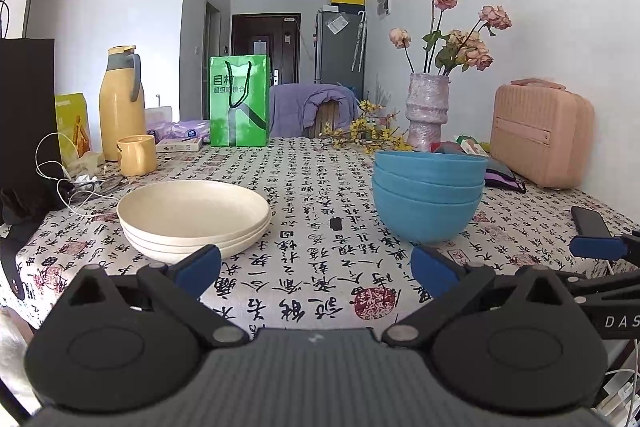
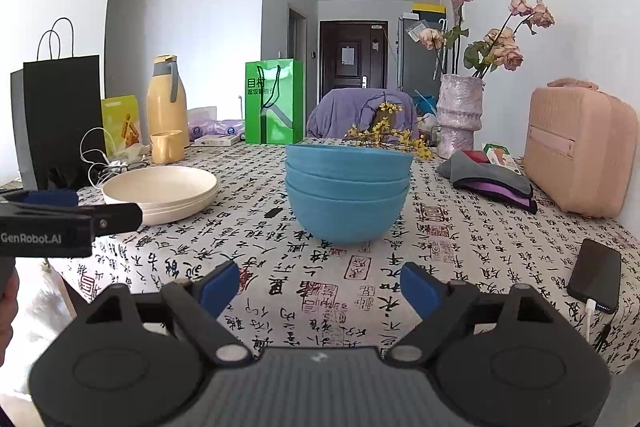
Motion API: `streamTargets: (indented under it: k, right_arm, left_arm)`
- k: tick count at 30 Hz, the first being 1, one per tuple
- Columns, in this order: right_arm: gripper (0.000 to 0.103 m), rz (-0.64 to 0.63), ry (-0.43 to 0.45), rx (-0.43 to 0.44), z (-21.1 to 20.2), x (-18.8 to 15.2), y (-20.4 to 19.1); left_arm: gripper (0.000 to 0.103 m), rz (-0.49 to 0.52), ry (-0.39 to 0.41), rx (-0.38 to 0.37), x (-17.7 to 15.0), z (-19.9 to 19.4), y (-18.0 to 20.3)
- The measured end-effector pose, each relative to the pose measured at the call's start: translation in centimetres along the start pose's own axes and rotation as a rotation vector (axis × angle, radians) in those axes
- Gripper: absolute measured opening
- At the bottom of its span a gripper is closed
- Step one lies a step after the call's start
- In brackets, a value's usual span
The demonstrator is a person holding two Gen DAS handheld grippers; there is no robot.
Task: Organize plates and bowls
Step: 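Withdraw both grippers from the three-bowl stack, then move both grippers to the bowl stack and grip its rim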
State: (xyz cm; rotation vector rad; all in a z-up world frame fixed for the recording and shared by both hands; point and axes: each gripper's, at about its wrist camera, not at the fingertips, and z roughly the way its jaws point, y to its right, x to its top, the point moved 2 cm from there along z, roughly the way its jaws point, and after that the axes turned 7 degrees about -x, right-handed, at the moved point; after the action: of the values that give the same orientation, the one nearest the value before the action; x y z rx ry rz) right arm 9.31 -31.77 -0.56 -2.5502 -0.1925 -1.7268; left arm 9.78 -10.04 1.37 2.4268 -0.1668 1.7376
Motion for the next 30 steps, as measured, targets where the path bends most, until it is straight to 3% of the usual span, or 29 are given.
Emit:
streamTargets:
  k: [14,30]
  right_arm:
    - [0.087,0.012,0.008,-0.024,1.6,1.3,0.8]
    - [0.087,0.071,-0.015,-0.064,7.0,5.6,3.5]
  left_arm:
    - [0.103,-0.027,-0.014,-0.007,1.3,1.7,-0.5]
    - [0.103,-0.052,-0.043,-0.058,5.5,7.7,-0.5]
